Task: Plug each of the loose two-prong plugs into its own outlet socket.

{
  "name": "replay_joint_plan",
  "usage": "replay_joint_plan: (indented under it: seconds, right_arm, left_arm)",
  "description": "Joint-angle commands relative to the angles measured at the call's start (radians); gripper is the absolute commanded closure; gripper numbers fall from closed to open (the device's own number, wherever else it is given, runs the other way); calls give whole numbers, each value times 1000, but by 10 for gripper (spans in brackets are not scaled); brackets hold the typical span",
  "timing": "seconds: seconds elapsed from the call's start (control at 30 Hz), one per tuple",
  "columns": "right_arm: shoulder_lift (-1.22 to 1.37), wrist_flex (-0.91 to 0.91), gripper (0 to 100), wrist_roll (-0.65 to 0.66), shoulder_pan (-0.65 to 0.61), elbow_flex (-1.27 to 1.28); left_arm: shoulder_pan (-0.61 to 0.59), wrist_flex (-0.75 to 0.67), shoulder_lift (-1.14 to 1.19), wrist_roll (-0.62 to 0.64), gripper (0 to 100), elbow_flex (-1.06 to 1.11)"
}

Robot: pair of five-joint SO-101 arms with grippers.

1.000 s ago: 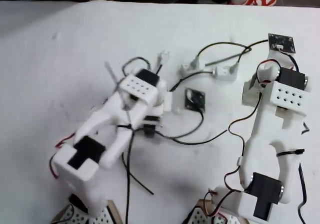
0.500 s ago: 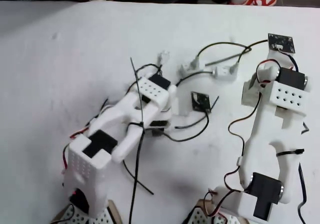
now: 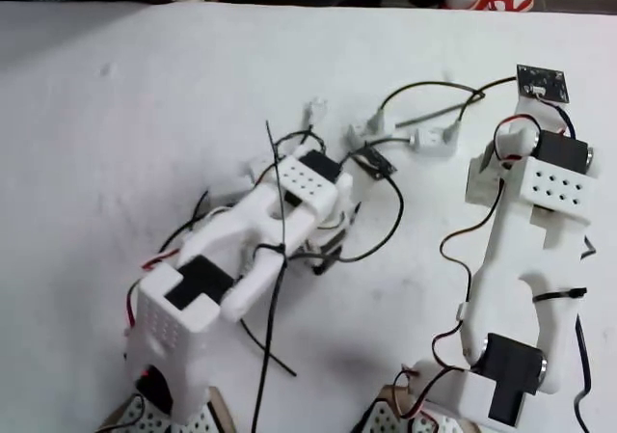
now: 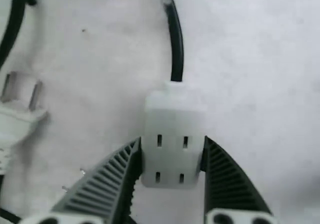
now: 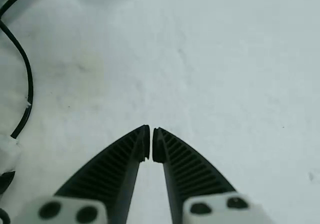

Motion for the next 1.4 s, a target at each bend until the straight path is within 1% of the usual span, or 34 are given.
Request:
replay_joint_plan:
  seconds: [0.0,0.1,0.2,0.33,0.4,0.5,0.57,0.63,0.73,0.87,0.97,1.0,1.03,1.17,1.27,1.3,1.37]
  right_arm:
    - [-38,10,981,6,-5,-37]
    - [-36,10,981,6,-5,-37]
    - [-39,10,981,6,-5,-37]
    - [-44,35,981,6,-8,-38]
    - [-44,38,981,6,-12,-38]
    - [-44,38,981,6,-13,-37]
    - [-44,38,981,6,-24,-38]
    - [-44,38,981,6,-56,-38]
    - [-44,38,981,6,-136,-38]
    - [-35,38,981,6,-280,-35]
    - [-35,30,981,8,-403,-29]
    - [-35,30,981,25,-449,-34]
    - [-33,30,981,71,-501,-34]
    - [-31,30,981,348,-710,-31]
    - [-31,31,978,511,-829,-31]
    - [-31,31,965,562,-862,-31]
    - [-21,31,909,669,-911,-32]
  left_arm:
    - [18,12,-16,118,799,-44]
    - [16,37,-53,124,796,-37]
    - [-1,87,-147,126,782,-34]
    - [-59,127,-302,120,747,-32]
    - [-97,147,-375,84,747,-18]
    - [-176,161,-492,20,748,64]
    - [-255,153,-584,-21,748,153]
    - [-360,121,-691,-78,748,262]
    - [-541,21,-871,-164,748,463]
    - [-766,-133,-1092,-265,748,730]
    - [-894,-203,-1193,-330,748,864]
    - [-924,-216,-1211,-350,748,891]
    - [-952,-229,-1219,-368,748,918]
    - [-1013,-293,-1219,-404,748,999]
    - [-1021,-356,-1219,-400,748,1074]
    - [-1021,-381,-1219,-400,748,1099]
    - [-1021,-425,-1219,-399,748,1145]
